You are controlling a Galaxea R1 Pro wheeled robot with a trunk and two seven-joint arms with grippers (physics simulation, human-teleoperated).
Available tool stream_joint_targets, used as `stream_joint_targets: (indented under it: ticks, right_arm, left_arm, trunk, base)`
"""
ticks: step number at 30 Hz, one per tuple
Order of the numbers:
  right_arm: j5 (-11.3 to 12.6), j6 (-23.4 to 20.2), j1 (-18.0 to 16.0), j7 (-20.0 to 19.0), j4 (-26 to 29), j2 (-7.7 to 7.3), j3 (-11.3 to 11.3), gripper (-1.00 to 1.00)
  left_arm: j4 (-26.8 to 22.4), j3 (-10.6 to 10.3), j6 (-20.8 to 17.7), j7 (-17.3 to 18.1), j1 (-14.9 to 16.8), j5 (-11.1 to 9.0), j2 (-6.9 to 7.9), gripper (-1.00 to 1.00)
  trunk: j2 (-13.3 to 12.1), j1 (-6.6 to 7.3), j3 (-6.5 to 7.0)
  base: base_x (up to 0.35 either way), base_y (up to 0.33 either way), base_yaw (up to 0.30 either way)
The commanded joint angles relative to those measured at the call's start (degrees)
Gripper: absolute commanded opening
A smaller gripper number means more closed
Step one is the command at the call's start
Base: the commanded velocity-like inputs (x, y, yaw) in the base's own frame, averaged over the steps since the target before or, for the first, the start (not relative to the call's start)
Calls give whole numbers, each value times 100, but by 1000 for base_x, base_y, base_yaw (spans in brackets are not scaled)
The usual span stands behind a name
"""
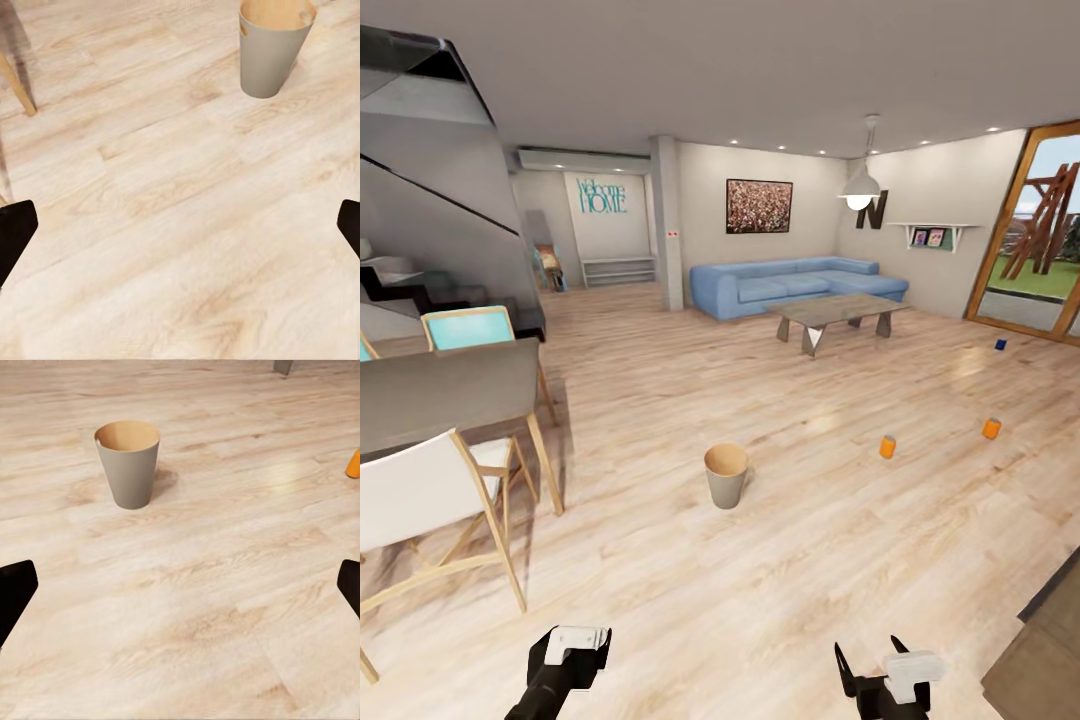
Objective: Put the three can of soda from the living room inside the tash can in the kitchen.
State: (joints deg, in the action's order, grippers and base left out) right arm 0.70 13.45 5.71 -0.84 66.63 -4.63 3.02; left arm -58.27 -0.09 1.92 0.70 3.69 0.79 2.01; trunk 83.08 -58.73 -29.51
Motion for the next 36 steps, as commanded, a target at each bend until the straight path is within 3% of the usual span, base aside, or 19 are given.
stream_joint_targets:
  ticks: [1,18,36]
  right_arm:
    - [0,0,0,-1,0,1,1,100]
    - [0,-6,0,4,-1,-2,6,100]
    - [-1,0,0,-3,-1,5,6,100]
  left_arm:
    - [0,0,0,0,0,0,0,100]
    - [0,0,1,0,0,0,-1,100]
    - [0,0,-7,-6,0,0,0,100]
  trunk:
    - [0,0,0]
    - [0,0,0]
    - [0,0,0]
  base:
    - [254,109,0]
    - [275,130,0]
    - [235,-174,0]
